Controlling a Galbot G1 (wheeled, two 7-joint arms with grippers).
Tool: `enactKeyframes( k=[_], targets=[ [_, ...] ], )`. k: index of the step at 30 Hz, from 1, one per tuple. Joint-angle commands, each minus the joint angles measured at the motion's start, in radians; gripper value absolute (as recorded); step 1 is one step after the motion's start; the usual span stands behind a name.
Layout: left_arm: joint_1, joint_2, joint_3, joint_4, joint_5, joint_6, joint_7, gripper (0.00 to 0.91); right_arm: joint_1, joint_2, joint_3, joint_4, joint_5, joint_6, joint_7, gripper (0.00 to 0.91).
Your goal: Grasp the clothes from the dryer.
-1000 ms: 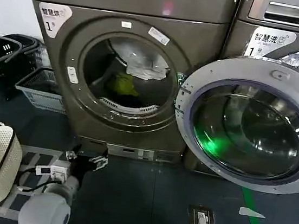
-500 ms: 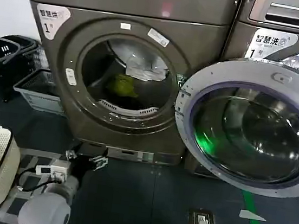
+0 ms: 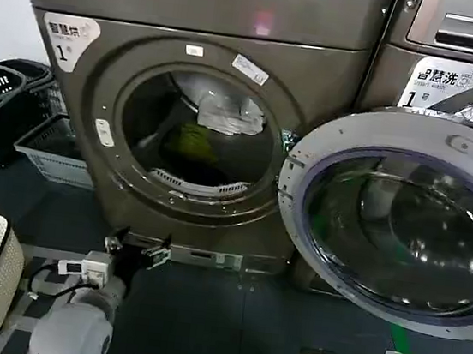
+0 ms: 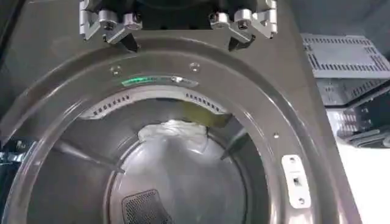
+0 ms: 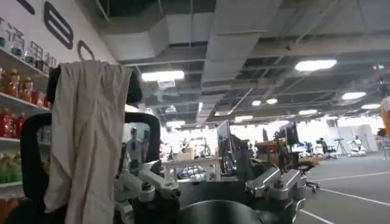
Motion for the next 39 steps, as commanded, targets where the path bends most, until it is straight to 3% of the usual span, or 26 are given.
enactKeyframes(
  k=[1,39],
  targets=[
    [0.0,-0.001,0.0,0.001,0.001,0.049,0.001,0.907,0.0,0.0,0.001,0.0,0.0,0.001,0.0,0.907],
    [-0.003,-0.001,0.009,0.015,0.0,0.049,0.01,0.907,-0.015,0.02,0.003,0.007,-0.001,0.007,-0.001,0.907]
  ],
)
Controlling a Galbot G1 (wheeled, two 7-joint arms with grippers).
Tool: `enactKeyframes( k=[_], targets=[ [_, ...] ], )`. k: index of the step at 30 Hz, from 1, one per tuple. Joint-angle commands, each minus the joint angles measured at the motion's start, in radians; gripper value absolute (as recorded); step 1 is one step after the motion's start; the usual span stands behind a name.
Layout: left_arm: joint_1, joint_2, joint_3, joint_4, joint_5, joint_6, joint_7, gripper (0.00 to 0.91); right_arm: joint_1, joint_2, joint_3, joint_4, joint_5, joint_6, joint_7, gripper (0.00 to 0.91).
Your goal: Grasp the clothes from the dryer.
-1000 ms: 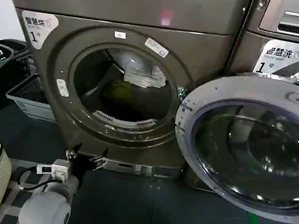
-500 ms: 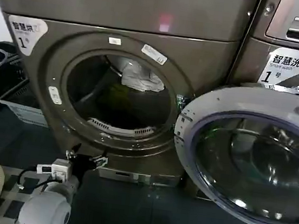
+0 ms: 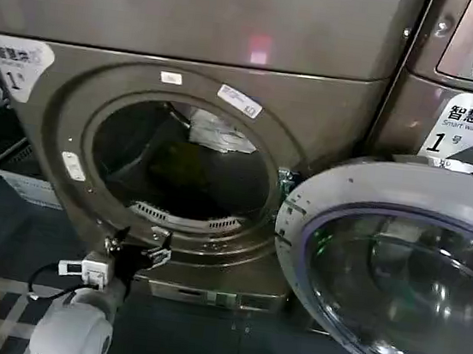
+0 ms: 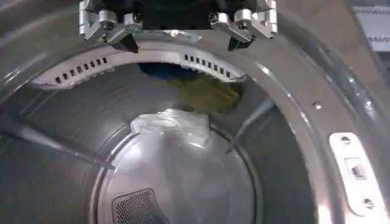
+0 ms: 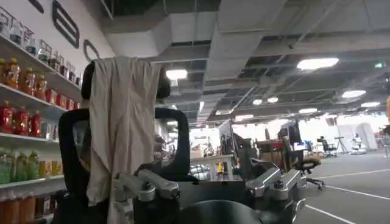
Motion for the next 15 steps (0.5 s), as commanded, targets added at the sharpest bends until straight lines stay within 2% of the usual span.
enactKeyframes(
  k=[1,15],
  targets=[
    [-0.001,-0.001,0.003,0.003,0.0,0.049,0.001,0.907,-0.003,-0.003,0.002,-0.007,-0.002,0.004,0.0,0.907],
    [0.0,-0.001,0.004,0.005,0.001,0.049,0.0,0.907,-0.004,0.006,-0.007,-0.015,-0.006,0.029,0.005,0.907]
  ],
)
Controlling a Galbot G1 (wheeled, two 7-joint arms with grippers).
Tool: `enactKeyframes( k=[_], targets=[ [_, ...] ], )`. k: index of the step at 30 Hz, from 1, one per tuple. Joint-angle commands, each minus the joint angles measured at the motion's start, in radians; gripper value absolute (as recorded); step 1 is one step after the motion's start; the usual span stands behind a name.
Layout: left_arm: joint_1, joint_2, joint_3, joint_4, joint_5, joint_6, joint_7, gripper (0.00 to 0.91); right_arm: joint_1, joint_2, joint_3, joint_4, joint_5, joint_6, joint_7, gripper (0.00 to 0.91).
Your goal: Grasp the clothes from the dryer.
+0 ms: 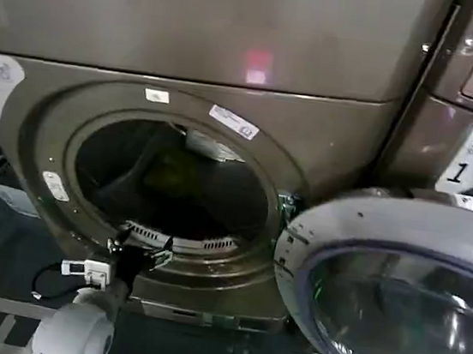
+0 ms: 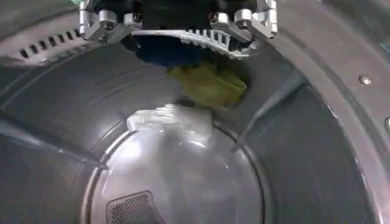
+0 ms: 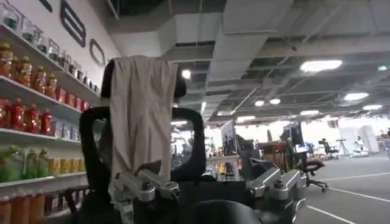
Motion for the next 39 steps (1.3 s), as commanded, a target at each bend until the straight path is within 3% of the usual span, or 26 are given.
enactKeyframes(
  k=[1,11,20,28,33,35,37,38,39],
  targets=[
    [-0.001,0.0,0.001,0.001,0.003,0.049,0.0,0.907,0.001,-0.001,0.0,-0.002,-0.001,0.013,0.002,0.907],
    [-0.106,-0.003,0.015,0.086,0.033,0.032,-0.033,0.907,0.001,0.0,-0.003,0.005,-0.001,0.021,0.002,0.907],
    [-0.321,-0.017,0.057,0.31,0.088,-0.031,-0.043,0.907,0.005,-0.003,-0.014,0.003,-0.001,0.024,0.0,0.907],
    [-0.421,-0.016,0.075,0.442,0.142,-0.07,-0.034,0.907,0.004,-0.003,-0.017,0.007,-0.001,0.025,0.0,0.907],
    [-0.476,-0.016,0.083,0.484,0.202,-0.049,-0.003,0.907,0.002,-0.005,-0.015,0.007,-0.001,0.024,0.0,0.907],
    [-0.487,-0.012,0.078,0.489,0.274,-0.05,0.078,0.907,0.001,-0.005,-0.015,0.006,-0.001,0.025,0.0,0.907],
    [-0.473,0.005,0.05,0.475,0.471,-0.152,0.342,0.907,0.0,-0.004,-0.015,0.008,-0.001,0.024,0.0,0.907],
    [-0.467,0.012,0.041,0.47,0.506,-0.161,0.453,0.907,-0.001,-0.003,-0.015,0.009,-0.001,0.025,-0.001,0.907],
    [-0.458,0.02,0.026,0.461,0.707,-0.284,0.612,0.907,-0.001,-0.004,-0.015,0.009,-0.001,0.025,-0.002,0.907]
  ],
)
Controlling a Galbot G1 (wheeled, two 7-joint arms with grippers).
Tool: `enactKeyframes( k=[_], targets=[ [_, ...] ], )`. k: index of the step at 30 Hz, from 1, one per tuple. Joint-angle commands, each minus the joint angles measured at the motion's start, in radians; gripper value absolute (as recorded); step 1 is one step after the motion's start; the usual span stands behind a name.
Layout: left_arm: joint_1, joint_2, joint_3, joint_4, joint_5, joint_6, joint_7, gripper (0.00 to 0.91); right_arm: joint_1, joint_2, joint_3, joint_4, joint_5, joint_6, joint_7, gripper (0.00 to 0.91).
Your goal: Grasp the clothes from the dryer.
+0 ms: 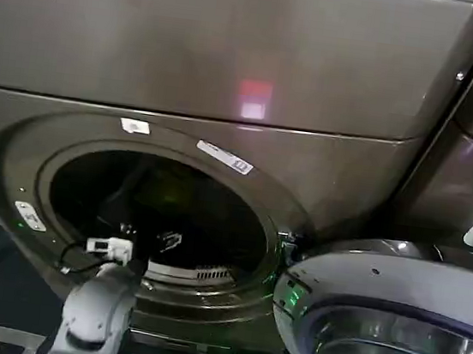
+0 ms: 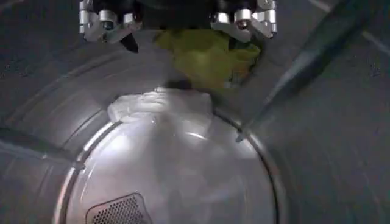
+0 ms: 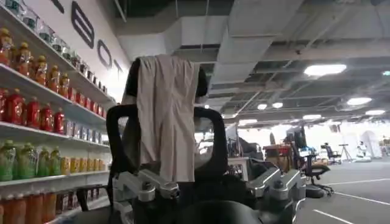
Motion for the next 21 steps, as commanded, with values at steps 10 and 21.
enactKeyframes(
  k=[10,21],
  targets=[
    [-0.113,0.05,-0.085,0.022,0.911,-0.799,1.325,0.907,-0.007,-0.004,-0.002,-0.003,0.0,0.006,-0.003,0.907],
    [-0.207,0.061,-0.065,0.098,1.106,-1.102,1.328,0.907,-0.007,-0.002,-0.006,0.006,0.0,0.009,-0.004,0.907]
  ],
)
